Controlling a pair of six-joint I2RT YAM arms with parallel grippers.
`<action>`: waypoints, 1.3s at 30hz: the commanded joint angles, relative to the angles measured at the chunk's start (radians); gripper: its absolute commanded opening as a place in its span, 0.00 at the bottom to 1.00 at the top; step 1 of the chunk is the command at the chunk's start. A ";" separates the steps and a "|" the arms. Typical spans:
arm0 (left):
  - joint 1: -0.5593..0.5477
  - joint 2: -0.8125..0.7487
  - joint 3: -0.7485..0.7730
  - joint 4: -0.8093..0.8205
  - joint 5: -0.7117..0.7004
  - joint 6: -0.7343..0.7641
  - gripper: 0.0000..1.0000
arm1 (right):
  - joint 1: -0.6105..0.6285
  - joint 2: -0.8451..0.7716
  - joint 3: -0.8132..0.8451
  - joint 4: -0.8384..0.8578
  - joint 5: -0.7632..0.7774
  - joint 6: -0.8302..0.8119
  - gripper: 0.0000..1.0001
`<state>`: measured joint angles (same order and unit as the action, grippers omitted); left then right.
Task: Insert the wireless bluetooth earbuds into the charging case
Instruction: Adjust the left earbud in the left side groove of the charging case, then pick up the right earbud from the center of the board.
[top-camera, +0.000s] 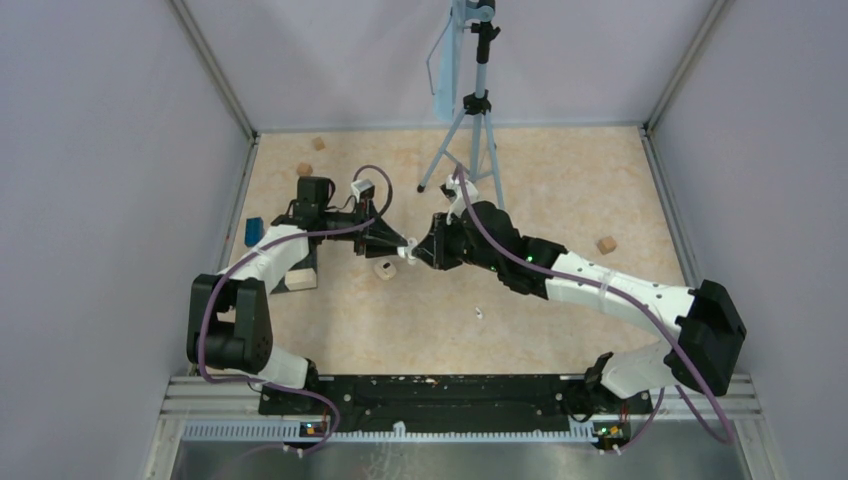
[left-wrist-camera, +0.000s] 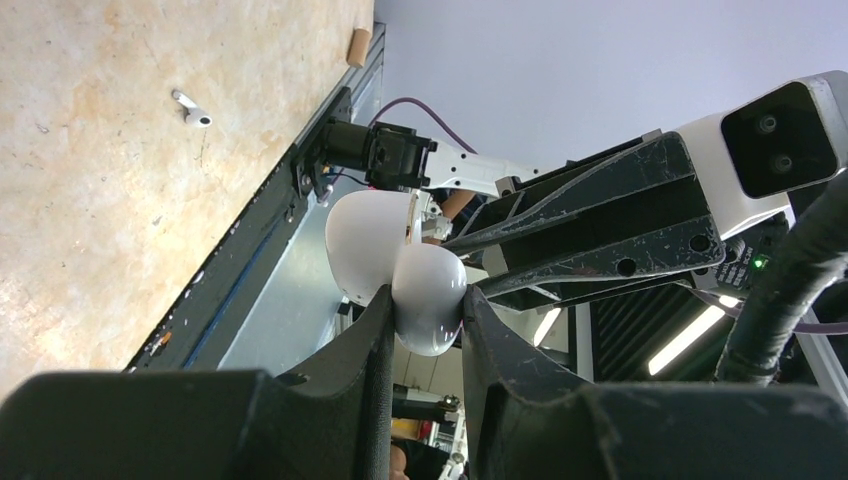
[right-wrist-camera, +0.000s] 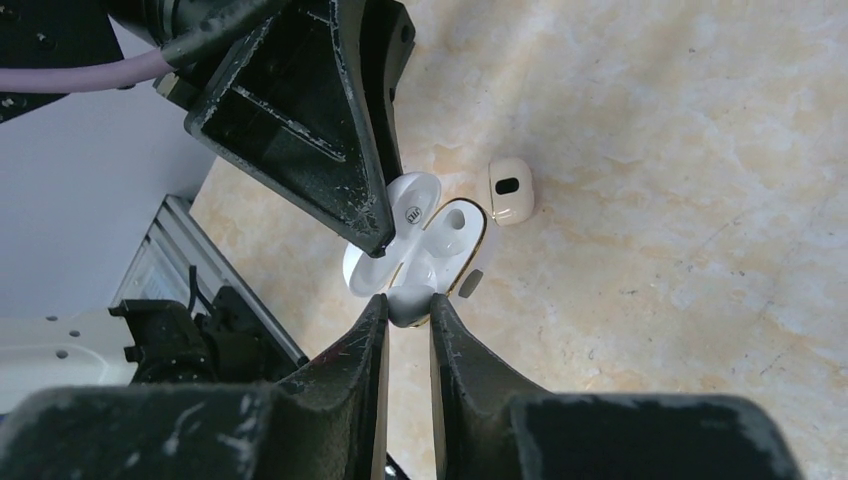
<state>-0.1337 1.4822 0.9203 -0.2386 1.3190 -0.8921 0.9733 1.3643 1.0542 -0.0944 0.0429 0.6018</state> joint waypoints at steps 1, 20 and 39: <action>-0.004 0.012 0.035 0.001 0.077 0.024 0.00 | 0.009 -0.015 0.068 0.014 -0.038 -0.076 0.00; -0.004 0.022 0.055 -0.016 0.099 0.041 0.00 | 0.008 0.022 0.096 -0.042 -0.123 -0.203 0.00; -0.067 -0.088 0.045 -0.229 -0.124 0.504 0.00 | -0.061 -0.447 -0.363 -0.471 0.083 0.200 0.45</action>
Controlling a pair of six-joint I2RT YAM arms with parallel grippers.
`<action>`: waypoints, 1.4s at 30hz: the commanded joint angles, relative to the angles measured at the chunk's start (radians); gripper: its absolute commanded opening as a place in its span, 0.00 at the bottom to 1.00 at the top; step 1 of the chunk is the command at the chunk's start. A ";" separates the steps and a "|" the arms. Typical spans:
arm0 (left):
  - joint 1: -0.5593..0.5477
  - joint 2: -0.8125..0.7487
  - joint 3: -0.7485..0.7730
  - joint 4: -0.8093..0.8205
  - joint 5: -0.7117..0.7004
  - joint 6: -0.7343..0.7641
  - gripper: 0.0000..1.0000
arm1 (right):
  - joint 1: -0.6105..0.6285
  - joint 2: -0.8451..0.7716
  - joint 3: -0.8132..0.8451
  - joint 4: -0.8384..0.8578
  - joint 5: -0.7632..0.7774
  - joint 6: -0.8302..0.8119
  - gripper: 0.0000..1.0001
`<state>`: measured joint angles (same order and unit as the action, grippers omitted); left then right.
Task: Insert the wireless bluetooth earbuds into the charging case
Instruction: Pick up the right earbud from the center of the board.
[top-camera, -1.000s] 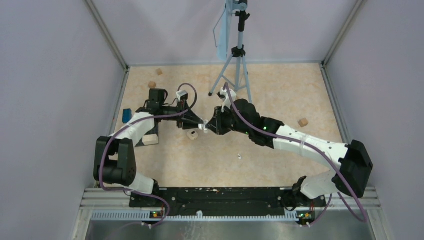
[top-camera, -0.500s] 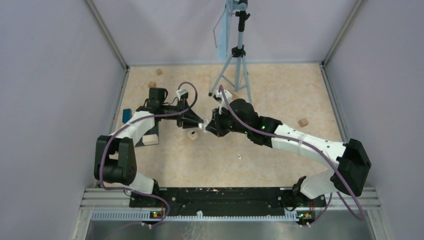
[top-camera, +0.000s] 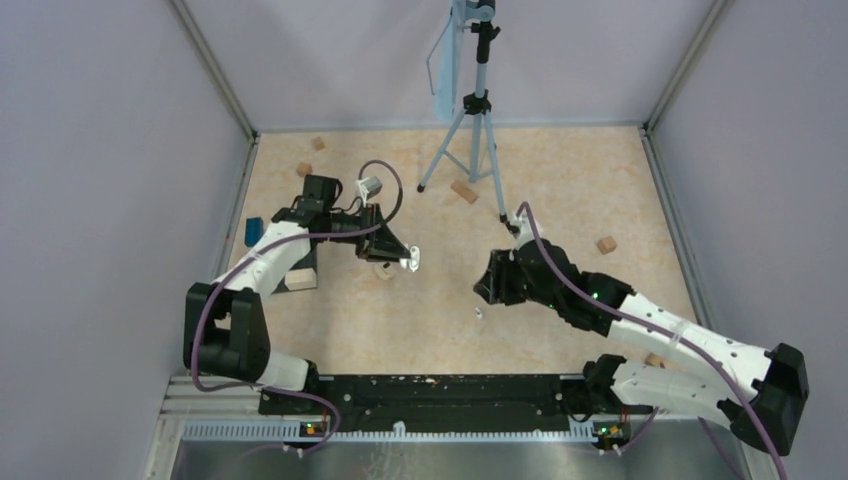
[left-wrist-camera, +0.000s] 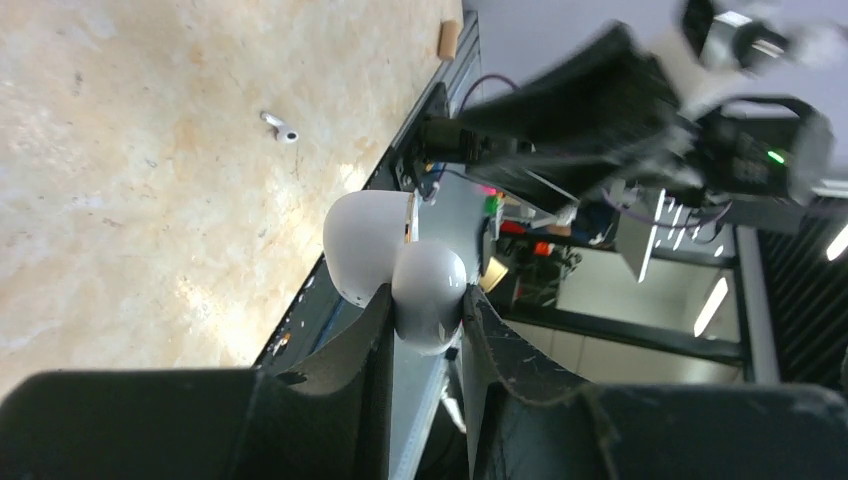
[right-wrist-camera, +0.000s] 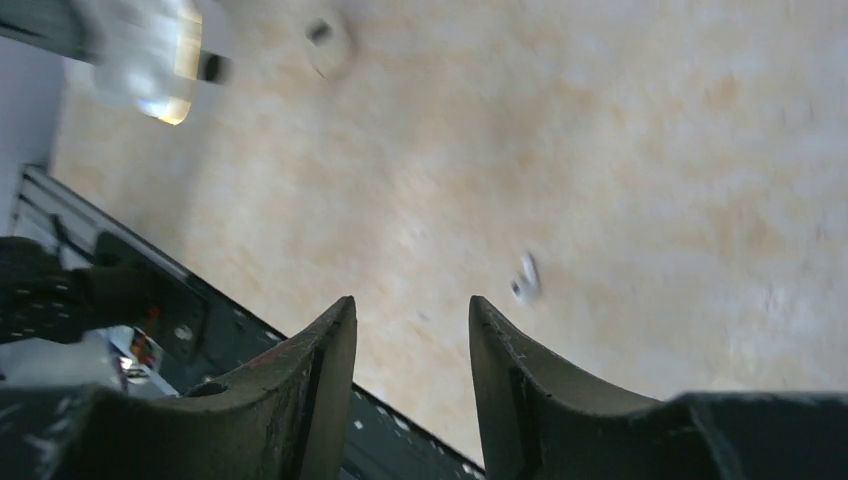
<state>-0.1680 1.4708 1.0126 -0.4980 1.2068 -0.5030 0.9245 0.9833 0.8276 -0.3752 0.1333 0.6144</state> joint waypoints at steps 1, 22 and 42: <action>-0.034 -0.066 -0.060 0.030 0.017 0.123 0.00 | -0.012 -0.080 -0.173 -0.203 -0.027 0.224 0.45; -0.042 -0.021 -0.097 -0.031 -0.061 0.121 0.00 | 0.028 0.298 -0.176 0.094 0.032 0.140 0.33; -0.042 0.016 -0.075 -0.025 -0.049 0.120 0.00 | -0.047 0.362 -0.056 -0.104 0.224 0.110 0.31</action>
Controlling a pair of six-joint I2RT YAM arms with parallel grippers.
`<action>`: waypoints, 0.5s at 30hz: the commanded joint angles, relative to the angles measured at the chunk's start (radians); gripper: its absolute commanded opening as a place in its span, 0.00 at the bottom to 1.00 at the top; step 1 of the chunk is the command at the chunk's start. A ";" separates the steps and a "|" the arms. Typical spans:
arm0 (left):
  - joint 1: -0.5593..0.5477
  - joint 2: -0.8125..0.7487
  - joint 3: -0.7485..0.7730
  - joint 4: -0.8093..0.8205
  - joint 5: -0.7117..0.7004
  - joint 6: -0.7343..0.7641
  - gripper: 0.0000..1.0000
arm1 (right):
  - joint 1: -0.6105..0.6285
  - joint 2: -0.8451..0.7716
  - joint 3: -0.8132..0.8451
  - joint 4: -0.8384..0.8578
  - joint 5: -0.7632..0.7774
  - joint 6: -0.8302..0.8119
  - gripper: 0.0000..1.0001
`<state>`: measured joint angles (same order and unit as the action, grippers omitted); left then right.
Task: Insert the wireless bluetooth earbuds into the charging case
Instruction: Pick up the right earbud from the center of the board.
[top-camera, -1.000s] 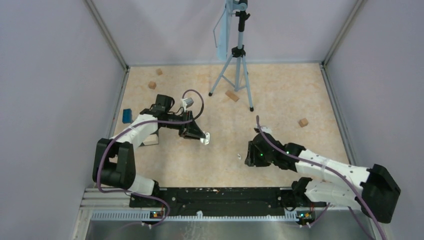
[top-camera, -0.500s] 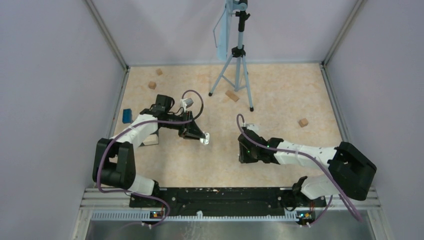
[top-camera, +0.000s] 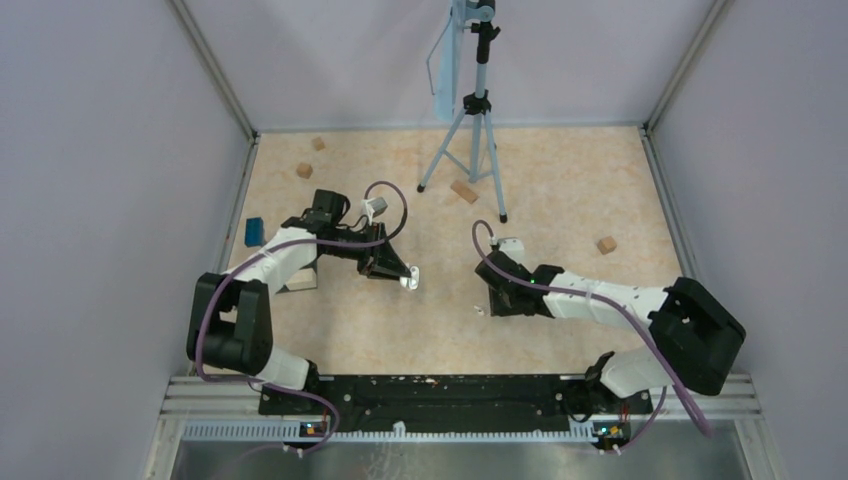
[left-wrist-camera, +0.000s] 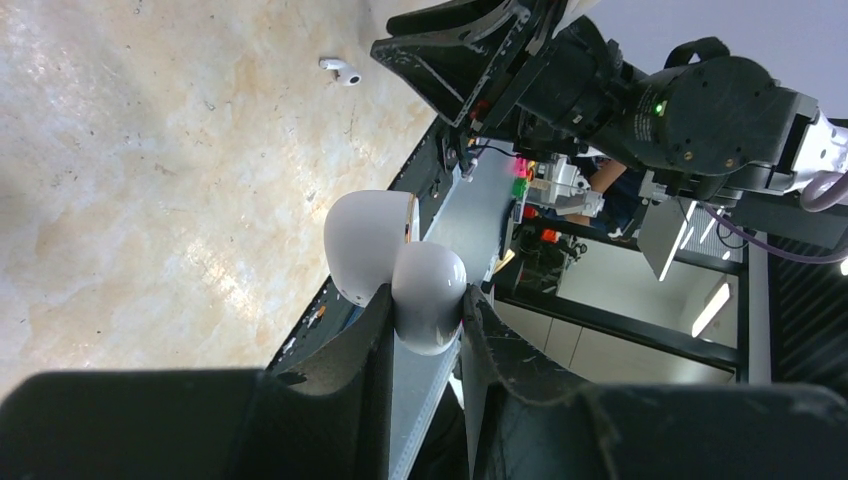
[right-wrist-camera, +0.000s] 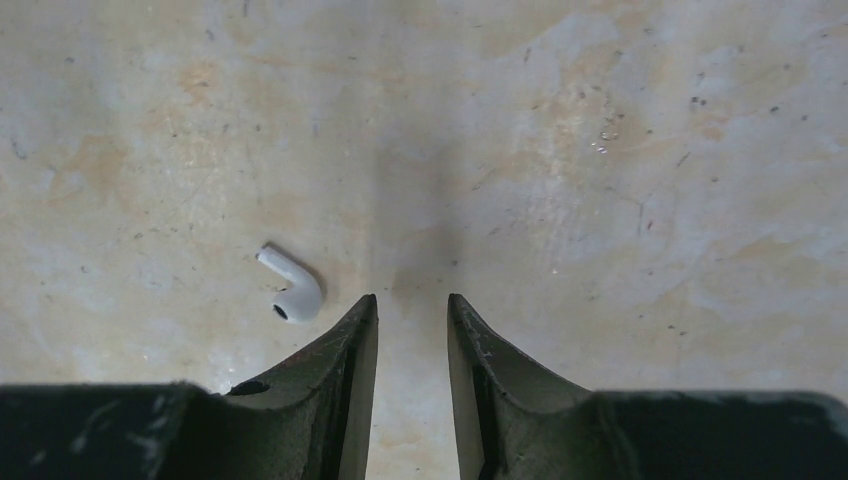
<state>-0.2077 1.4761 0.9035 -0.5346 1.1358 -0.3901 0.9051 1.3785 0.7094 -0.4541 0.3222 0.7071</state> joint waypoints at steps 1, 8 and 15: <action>-0.002 0.010 0.034 0.012 0.022 0.007 0.00 | -0.027 -0.036 0.073 -0.027 0.014 0.040 0.31; -0.002 0.009 0.024 0.011 0.024 0.013 0.00 | 0.003 -0.089 0.028 0.075 -0.194 0.171 0.33; -0.002 0.015 0.028 0.006 0.025 0.019 0.00 | 0.029 -0.064 -0.028 0.284 -0.432 0.116 0.36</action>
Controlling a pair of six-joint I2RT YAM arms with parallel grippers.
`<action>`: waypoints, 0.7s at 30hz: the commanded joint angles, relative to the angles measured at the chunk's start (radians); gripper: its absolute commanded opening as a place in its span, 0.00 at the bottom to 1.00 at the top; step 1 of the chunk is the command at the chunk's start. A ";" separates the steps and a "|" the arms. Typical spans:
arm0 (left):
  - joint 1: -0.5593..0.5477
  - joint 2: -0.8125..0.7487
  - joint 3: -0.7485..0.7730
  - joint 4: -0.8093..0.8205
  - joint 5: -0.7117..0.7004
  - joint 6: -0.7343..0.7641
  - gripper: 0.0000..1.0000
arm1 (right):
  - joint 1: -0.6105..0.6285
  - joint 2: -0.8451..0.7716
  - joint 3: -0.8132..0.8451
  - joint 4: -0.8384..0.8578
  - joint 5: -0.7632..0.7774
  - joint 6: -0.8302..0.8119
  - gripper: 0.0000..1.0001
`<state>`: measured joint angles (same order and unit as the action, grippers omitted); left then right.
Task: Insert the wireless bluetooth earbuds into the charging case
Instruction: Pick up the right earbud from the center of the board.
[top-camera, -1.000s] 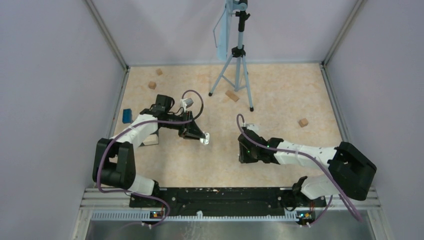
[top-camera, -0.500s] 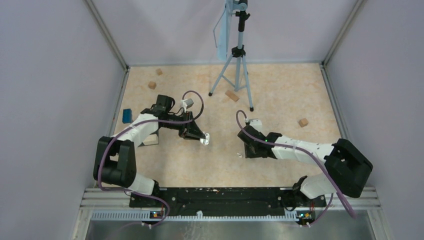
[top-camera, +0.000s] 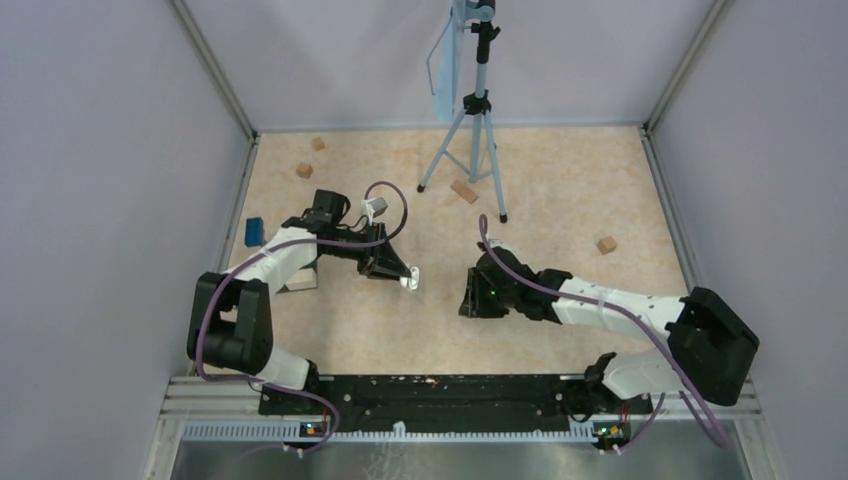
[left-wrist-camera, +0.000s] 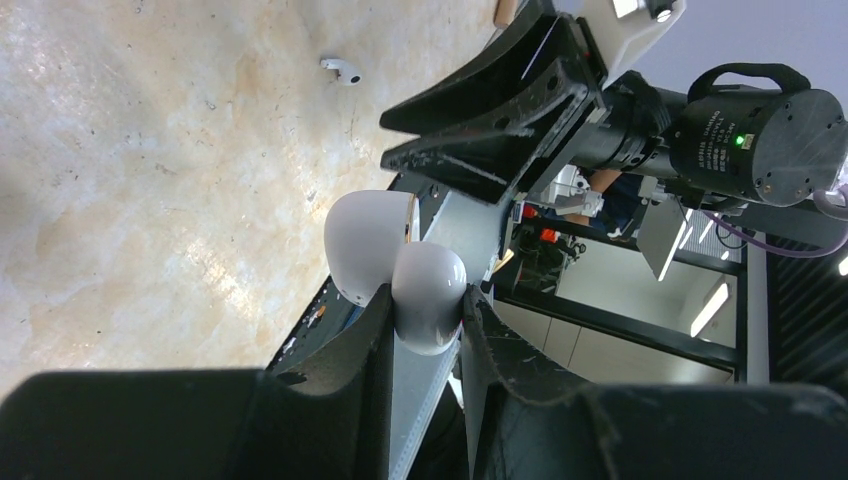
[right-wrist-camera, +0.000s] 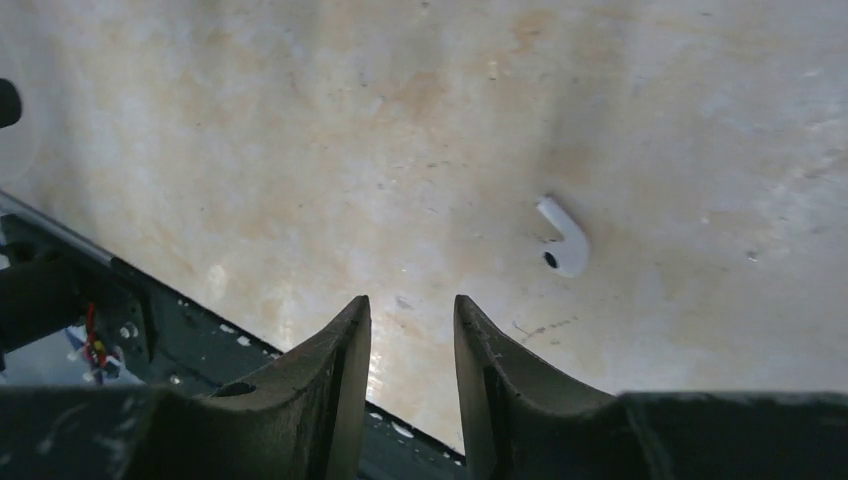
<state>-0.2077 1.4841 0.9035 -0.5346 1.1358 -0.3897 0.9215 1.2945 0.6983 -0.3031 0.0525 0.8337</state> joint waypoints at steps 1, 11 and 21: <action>-0.002 0.008 0.030 0.004 0.025 0.020 0.00 | 0.013 0.049 -0.005 0.100 -0.158 -0.015 0.37; -0.002 0.007 0.035 0.004 0.023 0.019 0.00 | -0.023 0.105 -0.035 0.051 -0.002 -0.036 0.40; -0.002 0.018 0.035 0.009 0.027 0.015 0.00 | -0.120 0.161 0.024 0.027 0.132 -0.112 0.41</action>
<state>-0.2077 1.4845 0.9035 -0.5350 1.1358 -0.3897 0.8200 1.4078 0.6685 -0.2726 0.1078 0.7723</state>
